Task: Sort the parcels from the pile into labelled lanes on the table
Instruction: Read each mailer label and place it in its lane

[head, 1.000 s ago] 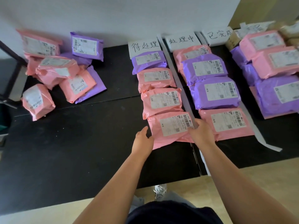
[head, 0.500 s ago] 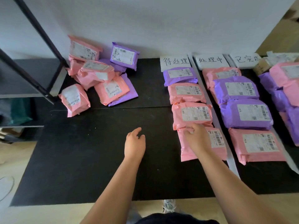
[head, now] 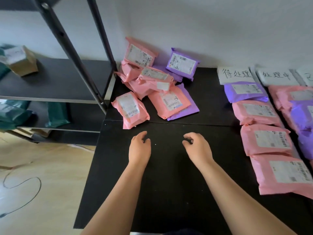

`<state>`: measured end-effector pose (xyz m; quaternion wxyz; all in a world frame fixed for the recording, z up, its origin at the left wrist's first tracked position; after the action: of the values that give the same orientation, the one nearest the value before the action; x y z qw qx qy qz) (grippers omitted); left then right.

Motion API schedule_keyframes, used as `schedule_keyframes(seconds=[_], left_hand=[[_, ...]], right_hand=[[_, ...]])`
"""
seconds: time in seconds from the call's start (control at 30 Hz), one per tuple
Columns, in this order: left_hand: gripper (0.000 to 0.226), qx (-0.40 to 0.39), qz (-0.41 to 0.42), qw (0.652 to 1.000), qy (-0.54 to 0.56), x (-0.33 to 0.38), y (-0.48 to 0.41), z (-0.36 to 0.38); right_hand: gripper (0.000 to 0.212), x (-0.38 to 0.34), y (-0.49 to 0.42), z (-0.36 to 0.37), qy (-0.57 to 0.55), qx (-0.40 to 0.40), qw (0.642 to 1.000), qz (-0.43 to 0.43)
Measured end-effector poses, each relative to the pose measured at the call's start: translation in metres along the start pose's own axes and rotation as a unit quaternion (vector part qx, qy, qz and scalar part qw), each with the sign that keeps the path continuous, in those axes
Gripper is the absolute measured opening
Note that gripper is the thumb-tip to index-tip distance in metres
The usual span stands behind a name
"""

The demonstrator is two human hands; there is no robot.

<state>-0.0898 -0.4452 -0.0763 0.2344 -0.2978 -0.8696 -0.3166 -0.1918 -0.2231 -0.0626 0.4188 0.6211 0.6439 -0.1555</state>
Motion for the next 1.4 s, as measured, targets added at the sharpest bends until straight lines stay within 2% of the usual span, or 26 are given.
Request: schedule_keyframes(seconds=[0.2, 0.4, 0.47, 0.53, 0.57, 0.67, 0.7, 0.8, 1.03, 1.2, 1.27, 1.4], left_hand=[[0.045, -0.005, 0.000, 1.000, -0.026, -0.024, -0.062, -0.047], [0.042, -0.032, 0.013, 0.998, -0.058, -0.032, -0.113, -0.057], [0.039, -0.040, 0.021, 0.996, -0.073, -0.031, -0.126, -0.054], [0.047, -0.056, 0.018, 0.995, -0.085, -0.029, -0.133, -0.048], [0.050, -0.064, 0.015, 0.994, -0.090, -0.028, -0.135, -0.045], [0.049, -0.073, 0.012, 0.994, -0.082, -0.026, -0.136, -0.041], [0.047, -0.072, 0.010, 0.995, -0.074, -0.025, -0.136, -0.040], [0.048, -0.068, -0.022, 0.996, -0.056, -0.030, -0.134, -0.042], [0.046, -0.057, -0.021, 0.997, -0.051, -0.023, -0.115, -0.048], [0.045, -0.047, 0.001, 0.997, -0.058, -0.012, -0.087, -0.057], [0.041, -0.021, 0.020, 0.998, -0.064, 0.000, -0.074, -0.067], [0.036, 0.080, 0.090, 0.989, -0.086, 0.044, -0.045, -0.096]], right_hand=[[0.038, -0.061, -0.030, 0.072, 0.031, -0.034, 0.999, -0.012], [0.036, -0.115, -0.071, 0.122, 0.064, -0.067, 0.995, -0.033], [0.043, -0.124, -0.090, 0.135, 0.089, -0.073, 0.993, -0.038], [0.049, -0.121, -0.107, 0.147, 0.095, -0.087, 0.992, -0.003], [0.045, -0.117, -0.113, 0.153, 0.093, -0.092, 0.991, 0.016], [0.013, -0.112, -0.123, 0.162, 0.101, -0.083, 0.991, 0.032], [0.017, -0.111, -0.124, 0.163, 0.098, -0.075, 0.992, 0.033], [0.031, -0.109, -0.123, 0.160, 0.100, -0.060, 0.992, 0.041], [0.009, -0.108, -0.109, 0.138, 0.059, -0.060, 0.995, 0.050], [0.012, -0.117, -0.089, 0.108, -0.009, -0.043, 0.999, 0.011], [0.014, -0.120, -0.081, 0.089, -0.021, -0.035, 0.999, -0.013], [0.014, -0.125, -0.062, 0.038, -0.019, -0.011, 0.997, -0.070]])
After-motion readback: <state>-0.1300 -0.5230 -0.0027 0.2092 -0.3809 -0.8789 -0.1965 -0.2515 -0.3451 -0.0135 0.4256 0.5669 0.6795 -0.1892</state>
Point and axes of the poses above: each hand's wrist, its own y-axis away from the middle knuckle, its own z-axis out of the palm, x = y × z, the point moved 10 cm from there along -y, towards the middle knuckle, and after that the axes turned 14 degrees about -y, right-handed, at the moved point
